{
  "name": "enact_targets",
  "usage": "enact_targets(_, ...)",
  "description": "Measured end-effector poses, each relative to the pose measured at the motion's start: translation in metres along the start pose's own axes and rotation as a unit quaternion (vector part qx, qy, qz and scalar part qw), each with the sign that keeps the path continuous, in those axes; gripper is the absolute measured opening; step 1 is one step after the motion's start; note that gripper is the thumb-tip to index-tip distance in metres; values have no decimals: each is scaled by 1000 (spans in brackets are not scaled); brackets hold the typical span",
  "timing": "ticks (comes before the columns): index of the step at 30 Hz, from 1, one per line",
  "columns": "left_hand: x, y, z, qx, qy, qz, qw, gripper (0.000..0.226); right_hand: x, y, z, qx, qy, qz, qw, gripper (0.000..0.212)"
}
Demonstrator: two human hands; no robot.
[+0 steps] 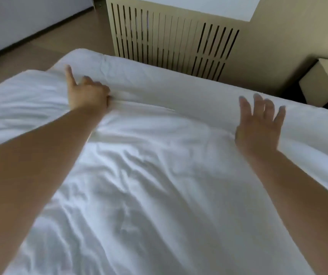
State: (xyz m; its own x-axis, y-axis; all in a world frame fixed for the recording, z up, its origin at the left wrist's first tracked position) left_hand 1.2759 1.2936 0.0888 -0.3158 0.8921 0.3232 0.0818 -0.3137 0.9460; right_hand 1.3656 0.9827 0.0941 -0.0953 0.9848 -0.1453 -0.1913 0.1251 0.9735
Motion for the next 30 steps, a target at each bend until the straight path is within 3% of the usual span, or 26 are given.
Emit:
enact_targets(2,-34,-55,-2,53,7,-50,997,45,36,-37,-29,9,41,83,996,68)
enact_targets(5,-69,-157,-22,161,-21,-104,981,50,79,-149,-92,221,119,64,966,91)
enact_targets(7,-80,-185,-23,160,-32,-114,980,51,82,-212,-108,295,94,40,950,106)
enact_targets(11,-80,-214,-4,134,-30,-127,982,51,100,-257,-88,323,86,21,942,100)
enact_targets(14,-80,-222,3,132,-27,-144,980,51,104,-260,-77,323,86,-4,942,81)
enact_targets(19,-88,-194,-19,115,-47,-173,977,53,96,-263,-72,349,59,-18,935,71)
enact_targets(22,-88,-168,-85,17,-113,-143,983,62,96,-260,-70,356,54,-26,933,70)
enact_targets(24,-68,-172,-158,-25,-115,-164,980,54,97,-255,-75,361,54,-33,930,71)
enact_targets(30,41,-187,-350,-29,49,-188,981,57,92,-229,-97,356,50,-64,931,72)
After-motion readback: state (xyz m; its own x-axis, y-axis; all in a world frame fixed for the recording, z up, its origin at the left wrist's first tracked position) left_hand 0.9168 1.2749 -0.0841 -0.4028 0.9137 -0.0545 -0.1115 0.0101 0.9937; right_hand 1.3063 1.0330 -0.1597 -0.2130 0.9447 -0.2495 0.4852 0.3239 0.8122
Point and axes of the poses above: each hand's wrist, its own z-axis towards the middle knuckle, its own y-axis out of the back of the hand, x = y × z, the point moved 10 cm from there along z, towards the middle knuckle, and after that the axes turned 13 degrees about -y, right-handed, at the moved point
